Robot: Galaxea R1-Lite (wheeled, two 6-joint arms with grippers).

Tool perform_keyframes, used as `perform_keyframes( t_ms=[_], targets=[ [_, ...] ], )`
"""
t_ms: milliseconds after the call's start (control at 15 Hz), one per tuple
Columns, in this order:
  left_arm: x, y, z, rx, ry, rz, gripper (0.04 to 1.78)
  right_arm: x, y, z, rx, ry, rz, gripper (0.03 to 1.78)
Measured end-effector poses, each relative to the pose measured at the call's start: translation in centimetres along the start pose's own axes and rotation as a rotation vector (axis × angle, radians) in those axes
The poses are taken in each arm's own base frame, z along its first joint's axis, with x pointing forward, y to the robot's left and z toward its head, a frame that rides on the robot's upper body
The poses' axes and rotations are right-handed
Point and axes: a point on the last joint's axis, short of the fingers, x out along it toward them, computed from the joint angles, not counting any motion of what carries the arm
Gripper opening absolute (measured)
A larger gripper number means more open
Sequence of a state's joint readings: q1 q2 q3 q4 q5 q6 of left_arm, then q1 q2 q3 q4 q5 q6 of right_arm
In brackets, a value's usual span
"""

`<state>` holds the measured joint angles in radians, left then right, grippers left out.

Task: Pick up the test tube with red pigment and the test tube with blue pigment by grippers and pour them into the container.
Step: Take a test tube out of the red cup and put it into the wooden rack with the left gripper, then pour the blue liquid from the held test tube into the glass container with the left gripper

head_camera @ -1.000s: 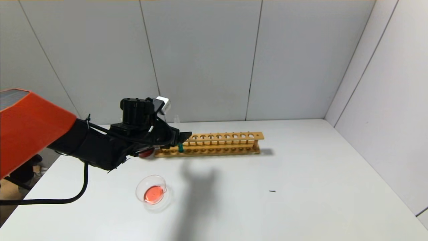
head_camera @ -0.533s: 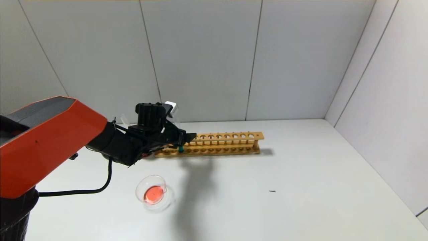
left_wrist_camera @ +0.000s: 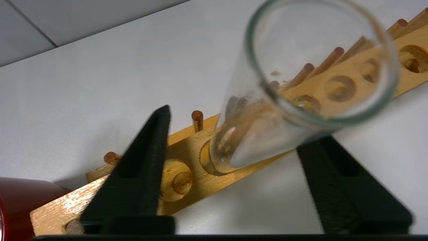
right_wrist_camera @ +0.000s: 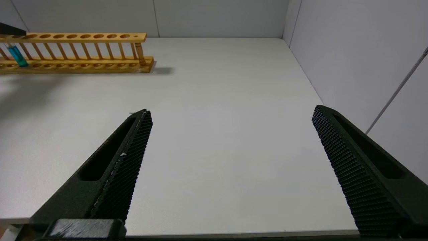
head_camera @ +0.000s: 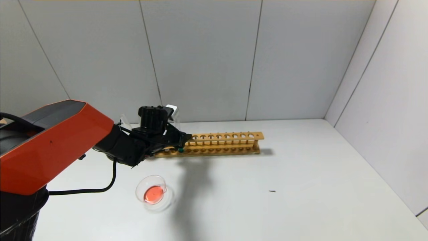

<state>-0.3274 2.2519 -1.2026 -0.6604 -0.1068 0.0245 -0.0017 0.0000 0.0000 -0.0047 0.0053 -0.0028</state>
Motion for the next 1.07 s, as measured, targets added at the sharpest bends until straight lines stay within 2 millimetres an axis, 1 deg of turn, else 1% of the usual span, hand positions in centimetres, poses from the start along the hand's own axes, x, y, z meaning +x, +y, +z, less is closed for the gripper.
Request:
perform_keyframes(
  t_ms=[200, 267, 333, 533, 800, 933, 1067],
  targets=[
    [0.0, 0.0, 0.0, 0.0, -0.002, 0.002, 0.57, 0.0, 0.0, 0.0, 0.0, 0.0, 0.0, 1.75],
    [0.0, 0.0, 0.1, 0.0, -0.003, 0.002, 0.43, 0.0, 0.0, 0.0, 0.0, 0.0, 0.0, 1.75],
    [-0.1, 0.1, 0.2, 0.0, -0.007, 0.005, 0.34, 0.0, 0.0, 0.0, 0.0, 0.0, 0.0, 1.75],
    [-0.4, 0.0, 0.9, 0.003, -0.024, 0.012, 0.33, 0.0, 0.0, 0.0, 0.0, 0.0, 0.0, 1.75],
    [-1.0, 0.0, 2.2, 0.01, -0.057, 0.034, 0.33, 0.0, 0.0, 0.0, 0.0, 0.0, 0.0, 1.75],
    [-1.5, 0.0, 3.1, 0.018, -0.08, 0.037, 0.33, 0.0, 0.0, 0.0, 0.0, 0.0, 0.0, 1.75],
    [-2.3, -0.1, 4.5, 0.024, -0.1, 0.039, 0.33, 0.0, 0.0, 0.0, 0.0, 0.0, 0.0, 1.75]
  ],
)
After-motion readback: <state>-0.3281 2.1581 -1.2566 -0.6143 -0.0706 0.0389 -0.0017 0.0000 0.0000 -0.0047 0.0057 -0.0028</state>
